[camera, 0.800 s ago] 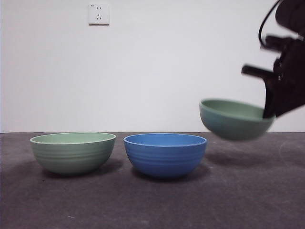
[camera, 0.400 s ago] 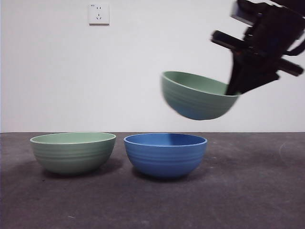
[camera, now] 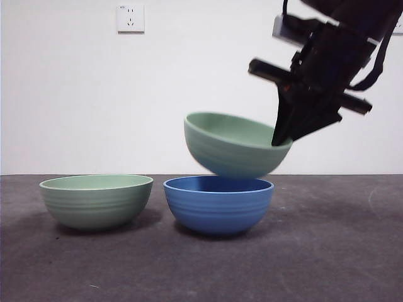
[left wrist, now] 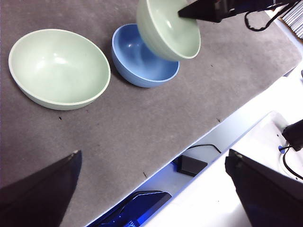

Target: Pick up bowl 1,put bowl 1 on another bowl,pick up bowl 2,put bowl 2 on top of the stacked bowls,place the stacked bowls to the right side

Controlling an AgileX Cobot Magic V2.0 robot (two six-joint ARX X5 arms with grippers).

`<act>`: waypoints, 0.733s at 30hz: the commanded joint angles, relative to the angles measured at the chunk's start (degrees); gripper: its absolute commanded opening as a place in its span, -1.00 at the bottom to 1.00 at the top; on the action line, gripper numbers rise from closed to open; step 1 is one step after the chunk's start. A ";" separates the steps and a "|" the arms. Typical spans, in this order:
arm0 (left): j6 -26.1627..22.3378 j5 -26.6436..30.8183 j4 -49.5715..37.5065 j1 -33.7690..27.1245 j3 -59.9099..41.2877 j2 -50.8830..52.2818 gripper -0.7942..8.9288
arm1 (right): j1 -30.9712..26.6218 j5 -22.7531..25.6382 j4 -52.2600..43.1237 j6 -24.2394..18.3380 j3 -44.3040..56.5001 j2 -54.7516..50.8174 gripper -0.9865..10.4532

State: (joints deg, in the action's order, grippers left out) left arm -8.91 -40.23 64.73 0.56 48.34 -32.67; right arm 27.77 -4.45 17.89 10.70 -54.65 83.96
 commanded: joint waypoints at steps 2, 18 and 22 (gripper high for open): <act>0.07 -0.09 -0.44 0.28 0.13 0.04 0.38 | 0.76 0.13 -1.20 -0.04 -1.20 2.99 -0.85; 0.11 0.07 -0.46 0.28 0.13 -0.22 0.38 | 2.95 2.01 2.78 -2.19 -5.09 8.63 -0.85; 0.09 0.17 -0.48 0.28 0.13 -0.50 0.38 | 3.08 1.38 4.15 -2.40 -5.07 8.66 -0.85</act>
State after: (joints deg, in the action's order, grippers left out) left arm -8.91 -40.01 64.71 0.56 48.34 -33.01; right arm 30.55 -2.87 22.11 8.97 -59.79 92.44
